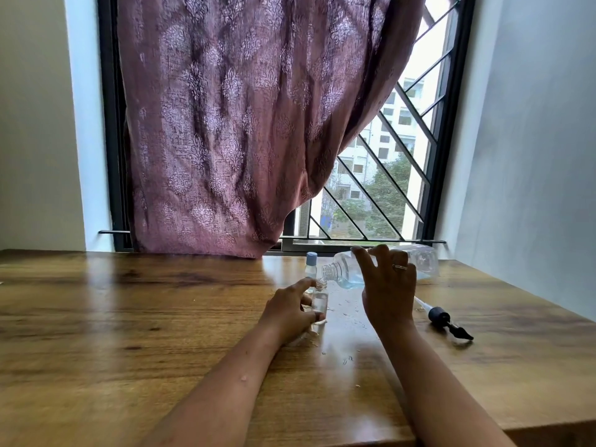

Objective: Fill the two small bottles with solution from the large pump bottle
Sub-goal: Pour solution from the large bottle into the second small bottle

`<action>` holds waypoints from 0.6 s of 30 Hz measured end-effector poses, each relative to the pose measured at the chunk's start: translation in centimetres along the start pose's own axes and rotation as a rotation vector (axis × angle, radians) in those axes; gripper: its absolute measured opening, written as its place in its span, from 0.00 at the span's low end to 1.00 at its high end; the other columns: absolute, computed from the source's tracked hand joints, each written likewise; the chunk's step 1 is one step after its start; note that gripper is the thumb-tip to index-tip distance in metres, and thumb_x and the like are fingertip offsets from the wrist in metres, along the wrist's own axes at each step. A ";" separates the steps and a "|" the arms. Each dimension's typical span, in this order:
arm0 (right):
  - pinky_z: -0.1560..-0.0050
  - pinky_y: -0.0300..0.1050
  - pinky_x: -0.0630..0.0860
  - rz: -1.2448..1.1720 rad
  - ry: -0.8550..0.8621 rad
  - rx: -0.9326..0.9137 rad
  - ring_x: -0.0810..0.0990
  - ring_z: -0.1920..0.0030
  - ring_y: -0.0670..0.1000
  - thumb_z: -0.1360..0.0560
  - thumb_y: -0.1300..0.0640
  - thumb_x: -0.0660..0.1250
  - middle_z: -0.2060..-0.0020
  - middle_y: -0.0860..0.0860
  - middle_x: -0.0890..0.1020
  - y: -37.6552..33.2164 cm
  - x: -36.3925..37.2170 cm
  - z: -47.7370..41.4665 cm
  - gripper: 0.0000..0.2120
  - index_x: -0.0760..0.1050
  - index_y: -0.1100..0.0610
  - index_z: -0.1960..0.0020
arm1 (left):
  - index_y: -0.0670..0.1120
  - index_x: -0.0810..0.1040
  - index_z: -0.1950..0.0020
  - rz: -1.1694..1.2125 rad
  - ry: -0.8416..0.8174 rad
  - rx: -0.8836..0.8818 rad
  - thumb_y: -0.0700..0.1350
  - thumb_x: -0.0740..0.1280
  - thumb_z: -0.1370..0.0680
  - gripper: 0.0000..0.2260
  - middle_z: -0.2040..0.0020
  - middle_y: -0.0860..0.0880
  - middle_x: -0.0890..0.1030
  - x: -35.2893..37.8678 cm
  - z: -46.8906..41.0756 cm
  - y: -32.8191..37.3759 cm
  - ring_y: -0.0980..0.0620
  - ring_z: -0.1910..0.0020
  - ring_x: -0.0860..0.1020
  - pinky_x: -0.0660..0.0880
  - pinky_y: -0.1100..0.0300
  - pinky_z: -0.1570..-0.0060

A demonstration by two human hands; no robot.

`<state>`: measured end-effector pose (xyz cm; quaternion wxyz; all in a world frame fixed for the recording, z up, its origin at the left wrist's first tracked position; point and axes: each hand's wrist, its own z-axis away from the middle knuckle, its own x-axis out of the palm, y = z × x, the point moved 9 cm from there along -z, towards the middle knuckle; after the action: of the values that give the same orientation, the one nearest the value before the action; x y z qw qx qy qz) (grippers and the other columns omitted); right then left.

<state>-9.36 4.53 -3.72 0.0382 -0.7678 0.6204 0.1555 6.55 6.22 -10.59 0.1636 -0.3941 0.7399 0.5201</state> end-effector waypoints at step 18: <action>0.62 0.47 0.66 -0.025 0.004 -0.005 0.66 0.54 0.56 0.46 0.72 0.63 0.54 0.51 0.68 0.0 -0.2 -0.1 0.36 0.72 0.48 0.41 | 0.56 0.70 0.35 0.016 0.000 -0.007 0.47 0.74 0.31 0.26 0.48 0.49 0.82 0.1 0.0 -0.1 0.53 0.57 0.78 0.77 0.55 0.47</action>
<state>-9.41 4.72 -3.59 0.0370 -0.7759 0.6104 0.1550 6.54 6.19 -10.69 0.1580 -0.3888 0.7413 0.5238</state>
